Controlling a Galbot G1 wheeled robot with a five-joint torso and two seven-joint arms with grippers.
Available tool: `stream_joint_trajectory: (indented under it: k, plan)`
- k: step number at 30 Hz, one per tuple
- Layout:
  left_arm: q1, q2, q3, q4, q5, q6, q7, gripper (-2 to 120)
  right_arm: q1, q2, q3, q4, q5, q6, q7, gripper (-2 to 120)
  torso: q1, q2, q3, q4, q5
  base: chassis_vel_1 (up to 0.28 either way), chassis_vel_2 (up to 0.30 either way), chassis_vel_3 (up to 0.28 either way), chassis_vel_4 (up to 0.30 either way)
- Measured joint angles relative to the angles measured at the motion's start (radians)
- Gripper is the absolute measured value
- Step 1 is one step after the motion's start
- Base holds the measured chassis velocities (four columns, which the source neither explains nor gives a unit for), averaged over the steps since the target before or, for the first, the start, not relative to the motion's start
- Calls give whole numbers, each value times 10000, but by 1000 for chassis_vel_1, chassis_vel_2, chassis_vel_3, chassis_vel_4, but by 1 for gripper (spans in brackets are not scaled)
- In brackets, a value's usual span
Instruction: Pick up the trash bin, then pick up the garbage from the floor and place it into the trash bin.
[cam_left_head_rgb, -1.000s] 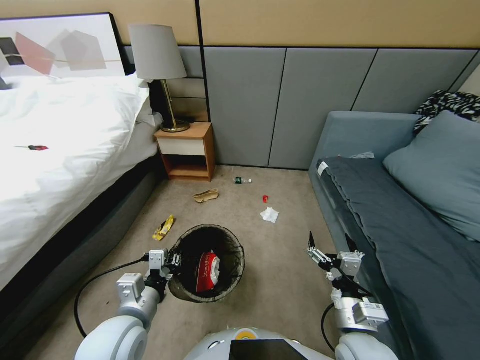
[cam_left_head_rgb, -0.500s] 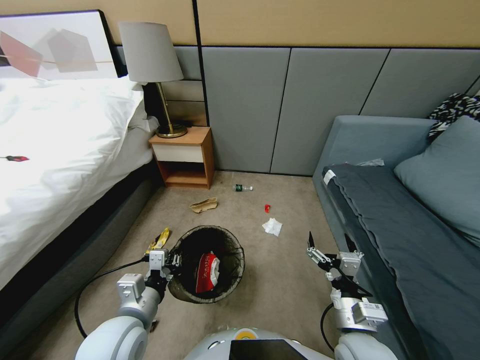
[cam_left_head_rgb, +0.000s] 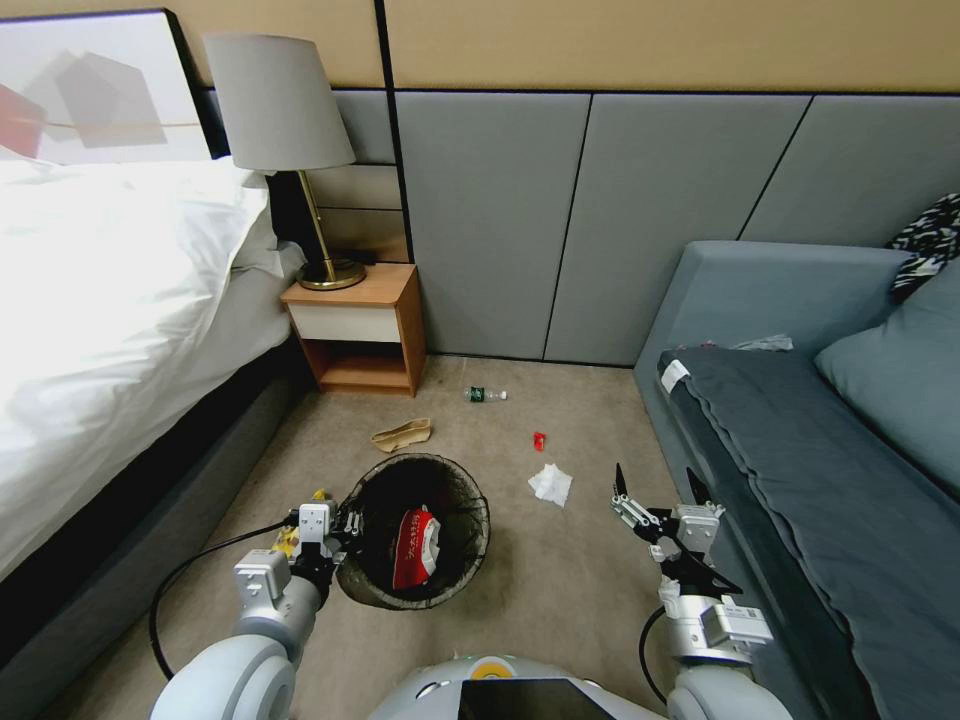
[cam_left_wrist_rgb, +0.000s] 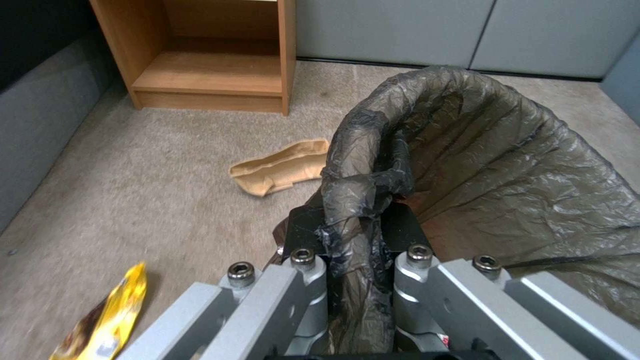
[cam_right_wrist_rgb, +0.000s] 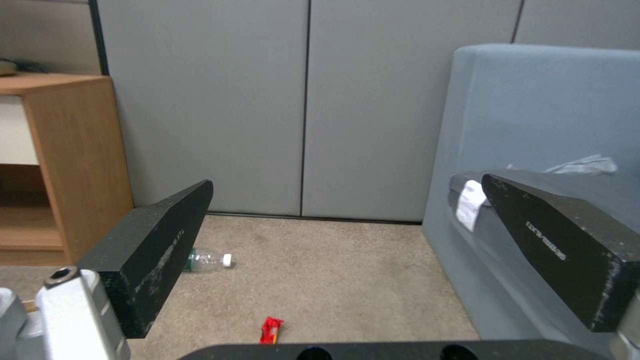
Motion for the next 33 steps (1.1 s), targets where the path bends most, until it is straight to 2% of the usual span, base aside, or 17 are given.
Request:
stream_joint_trajectory:
  k: [12,21,25,28,29,31,33]
  plan:
    - [141,-43,-60,0,3,2,-4,7,27,-87,-136,-69,62,72,75,100,2,-1,1,2,-1,-162,163,170,-174]
    - [174,-21,-97,0,-37,3,-9,7,182,-244,-23,-247,250,-129,64,100,-1,0,0,0,0,-36,39,33,-38]
    - [227,52,-109,0,-96,9,-19,7,567,-528,327,-477,634,-786,-201,100,0,0,-1,0,-1,0,0,0,0]
    - [325,114,-116,0,-265,82,-70,7,1190,-739,947,-1014,1179,-1881,-1105,100,0,0,0,-2,2,0,0,0,0]
    - [325,114,-116,0,-265,82,-70,7,1190,-739,947,-1014,1179,-1881,-1105,100,0,0,0,-2,2,0,0,0,0]
    - [361,215,-194,0,-441,140,-135,7,1446,-1330,984,-1324,1864,-2410,-1124,100,0,0,0,3,3,0,0,0,0]
    - [382,260,-238,0,-502,158,-160,7,1504,-1570,980,-1428,2115,-2532,-1123,100,0,0,0,-1,3,0,0,0,0]
